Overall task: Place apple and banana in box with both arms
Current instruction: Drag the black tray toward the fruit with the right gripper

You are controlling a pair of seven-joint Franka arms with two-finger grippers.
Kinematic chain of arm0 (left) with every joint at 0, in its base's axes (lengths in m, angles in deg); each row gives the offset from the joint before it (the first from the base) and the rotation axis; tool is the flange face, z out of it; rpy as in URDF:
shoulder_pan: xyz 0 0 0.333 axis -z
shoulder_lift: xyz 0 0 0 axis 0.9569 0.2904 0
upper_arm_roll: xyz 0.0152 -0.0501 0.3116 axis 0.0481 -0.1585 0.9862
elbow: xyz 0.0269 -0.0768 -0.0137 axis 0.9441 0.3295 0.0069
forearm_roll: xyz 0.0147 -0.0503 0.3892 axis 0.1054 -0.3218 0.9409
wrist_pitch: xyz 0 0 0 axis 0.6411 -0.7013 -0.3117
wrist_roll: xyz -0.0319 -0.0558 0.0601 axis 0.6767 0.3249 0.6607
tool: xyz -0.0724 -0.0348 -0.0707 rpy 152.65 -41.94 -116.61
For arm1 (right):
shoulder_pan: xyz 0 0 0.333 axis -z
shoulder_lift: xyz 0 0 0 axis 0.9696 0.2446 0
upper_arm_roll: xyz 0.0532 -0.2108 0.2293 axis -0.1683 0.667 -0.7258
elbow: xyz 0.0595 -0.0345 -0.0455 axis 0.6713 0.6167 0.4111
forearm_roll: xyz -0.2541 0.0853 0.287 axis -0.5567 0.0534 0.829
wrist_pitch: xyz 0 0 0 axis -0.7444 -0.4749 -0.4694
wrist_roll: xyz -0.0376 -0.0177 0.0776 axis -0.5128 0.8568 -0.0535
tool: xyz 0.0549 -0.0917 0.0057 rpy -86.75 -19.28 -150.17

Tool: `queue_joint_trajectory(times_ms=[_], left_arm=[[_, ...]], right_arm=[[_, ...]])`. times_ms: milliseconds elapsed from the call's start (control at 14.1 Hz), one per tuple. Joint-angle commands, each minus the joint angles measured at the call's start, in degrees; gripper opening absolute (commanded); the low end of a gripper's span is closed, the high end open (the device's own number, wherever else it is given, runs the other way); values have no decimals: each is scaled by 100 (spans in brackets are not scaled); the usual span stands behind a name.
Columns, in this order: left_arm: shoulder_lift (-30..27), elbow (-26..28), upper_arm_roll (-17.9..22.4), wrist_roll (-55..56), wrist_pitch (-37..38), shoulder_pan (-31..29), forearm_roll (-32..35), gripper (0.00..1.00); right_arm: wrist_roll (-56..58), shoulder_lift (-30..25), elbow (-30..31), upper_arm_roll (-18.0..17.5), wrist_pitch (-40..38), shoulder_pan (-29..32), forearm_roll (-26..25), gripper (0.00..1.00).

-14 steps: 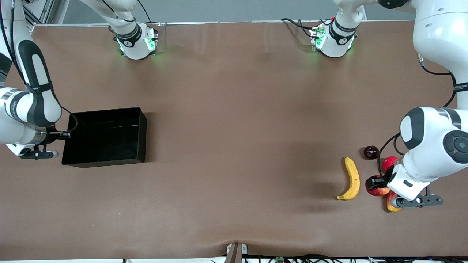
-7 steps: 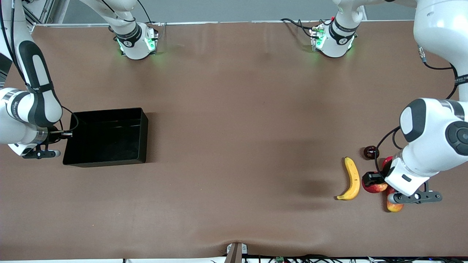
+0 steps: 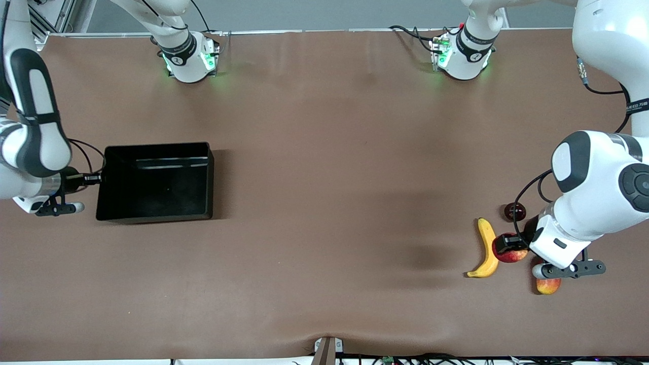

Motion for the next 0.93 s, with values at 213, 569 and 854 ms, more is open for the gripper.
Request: queue_joint_trajectory(times_ms=[213,569,854], left_arm=[[-73,31,-20,316,54,11,-80,0],[-73,22,-11,316,54,46,-53,0],[-64,39,-11,378,45,46,-10,0]], right_arm=[[125,-587,-260,-94,-1027,-287,272,0],[-1042,-860,-224,-147,-1169,-1051,543,0],[-2175,-861,-224,-147,-1046,-1754,1237,0]])
